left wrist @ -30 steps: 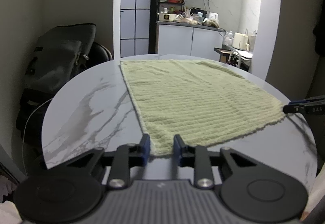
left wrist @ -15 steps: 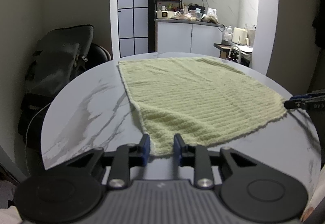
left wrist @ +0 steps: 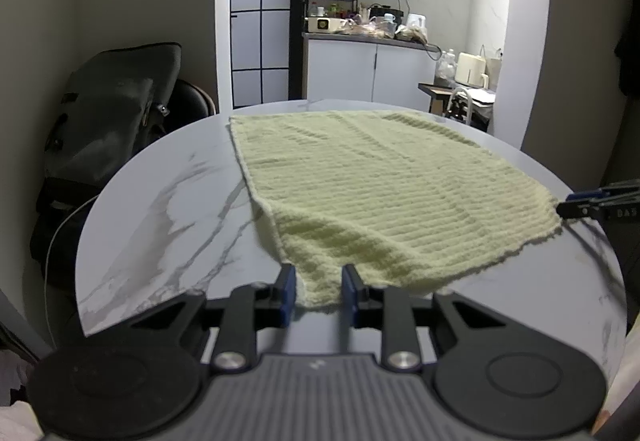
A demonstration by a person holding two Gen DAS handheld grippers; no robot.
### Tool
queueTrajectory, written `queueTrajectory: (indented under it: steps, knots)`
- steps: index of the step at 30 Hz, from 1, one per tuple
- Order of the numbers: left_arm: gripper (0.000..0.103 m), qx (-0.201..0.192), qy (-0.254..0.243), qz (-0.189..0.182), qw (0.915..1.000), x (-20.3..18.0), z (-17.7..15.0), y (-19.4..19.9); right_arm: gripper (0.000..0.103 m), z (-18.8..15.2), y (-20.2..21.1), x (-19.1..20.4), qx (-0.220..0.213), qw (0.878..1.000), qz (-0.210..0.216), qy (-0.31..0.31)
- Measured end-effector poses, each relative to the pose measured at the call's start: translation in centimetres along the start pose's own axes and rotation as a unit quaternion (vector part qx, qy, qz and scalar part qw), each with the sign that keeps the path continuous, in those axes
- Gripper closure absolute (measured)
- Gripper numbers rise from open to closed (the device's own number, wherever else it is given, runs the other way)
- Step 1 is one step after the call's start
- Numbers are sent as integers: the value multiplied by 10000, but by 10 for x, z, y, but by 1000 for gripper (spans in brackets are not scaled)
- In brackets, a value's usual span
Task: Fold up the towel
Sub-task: 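Close the left tool on the towel edge while the right tool grips a corner, then lift the towel edge with both tools and pull it toward the tools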
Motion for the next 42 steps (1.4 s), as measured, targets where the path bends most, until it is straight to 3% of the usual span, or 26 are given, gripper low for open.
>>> queueTrajectory:
  steps: [2,6,8,27,42]
  knots:
    - [95,-1,11,-54,10000,-2,0,0,71,-1,3,3,-14,10000,0,11]
    - [99,-33,17,-86,10000,-4,-2,2,94,-4,8,9,-42,10000,1,33]
    - [99,-41,9,-110,9999,-4,-3,3,96,-6,11,12,-56,10000,1,44]
    - [99,-241,103,-169,9995,8,-10,35,97,-12,38,38,-250,9996,51,90]
    - [99,-428,275,-183,9985,24,-17,56,97,-36,73,57,-599,9979,43,-228]
Point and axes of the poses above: each gripper's, at about its wrist camera, not at the fingertips, and y roughly against the way its jaws point, x to its left, z to its top, the point moved 8 cm from there along -y, roughly the way its jaws point, and after that the axes turned 2 degrees about x, right-handed, at the moved point
